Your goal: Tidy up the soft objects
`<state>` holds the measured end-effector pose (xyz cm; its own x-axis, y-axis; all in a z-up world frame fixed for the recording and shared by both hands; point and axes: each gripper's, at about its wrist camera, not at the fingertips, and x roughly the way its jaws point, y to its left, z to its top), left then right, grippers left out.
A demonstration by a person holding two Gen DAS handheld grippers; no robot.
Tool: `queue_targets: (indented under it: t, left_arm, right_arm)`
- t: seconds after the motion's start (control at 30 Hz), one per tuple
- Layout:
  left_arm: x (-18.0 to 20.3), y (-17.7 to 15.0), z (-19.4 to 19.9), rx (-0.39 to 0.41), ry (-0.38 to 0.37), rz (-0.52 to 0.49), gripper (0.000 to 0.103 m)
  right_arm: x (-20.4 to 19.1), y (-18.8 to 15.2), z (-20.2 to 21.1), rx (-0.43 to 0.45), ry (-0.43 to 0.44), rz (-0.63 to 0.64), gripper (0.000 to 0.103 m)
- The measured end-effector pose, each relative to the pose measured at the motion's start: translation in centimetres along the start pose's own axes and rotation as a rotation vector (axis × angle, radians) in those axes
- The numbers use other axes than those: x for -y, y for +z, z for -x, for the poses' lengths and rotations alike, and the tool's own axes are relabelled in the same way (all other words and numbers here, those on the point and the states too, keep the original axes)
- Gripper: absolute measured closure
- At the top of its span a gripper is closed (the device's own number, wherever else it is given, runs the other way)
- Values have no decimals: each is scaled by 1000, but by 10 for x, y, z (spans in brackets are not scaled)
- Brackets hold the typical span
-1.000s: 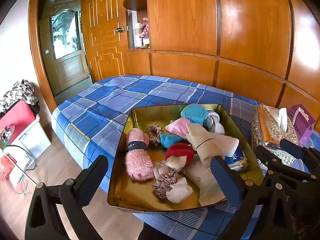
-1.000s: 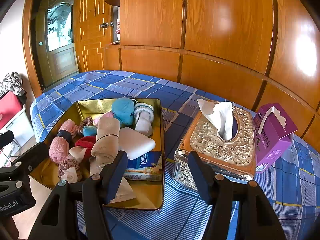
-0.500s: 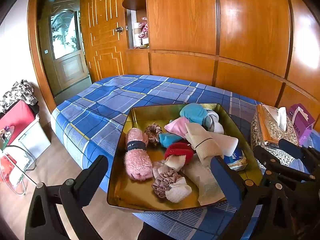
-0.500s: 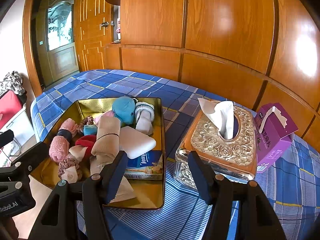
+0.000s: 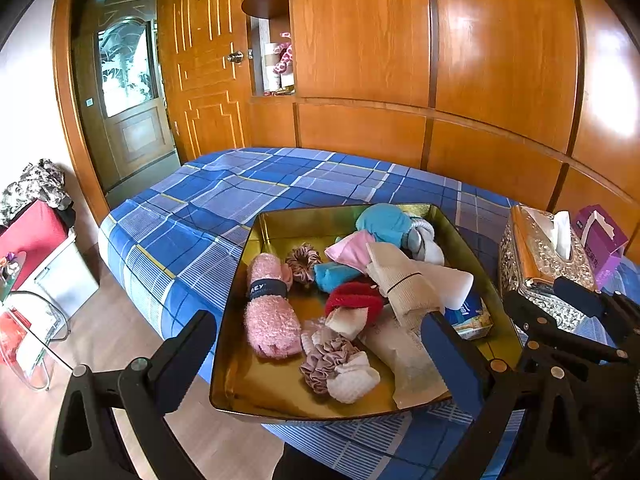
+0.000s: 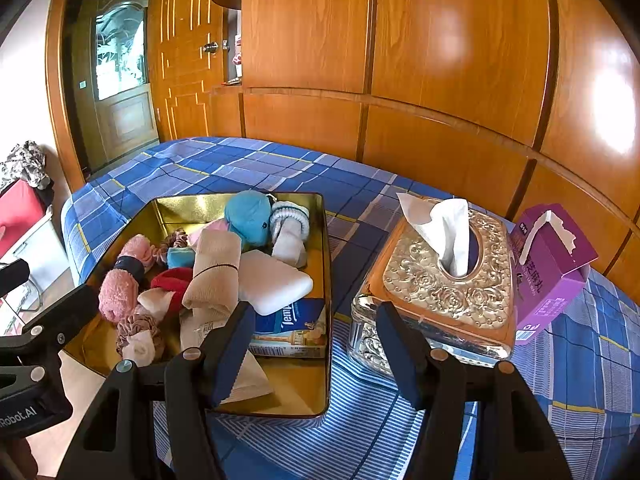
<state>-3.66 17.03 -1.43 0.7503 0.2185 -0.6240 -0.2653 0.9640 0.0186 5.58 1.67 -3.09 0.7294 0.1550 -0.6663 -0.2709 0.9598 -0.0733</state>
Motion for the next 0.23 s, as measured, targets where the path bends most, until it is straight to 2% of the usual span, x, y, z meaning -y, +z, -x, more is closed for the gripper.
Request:
queue_targets:
  t: [0.23]
  left_arm:
    - [0,-1,0,16,1,2,0]
  right_arm:
    - [4,0,4,17,-2,-16,39]
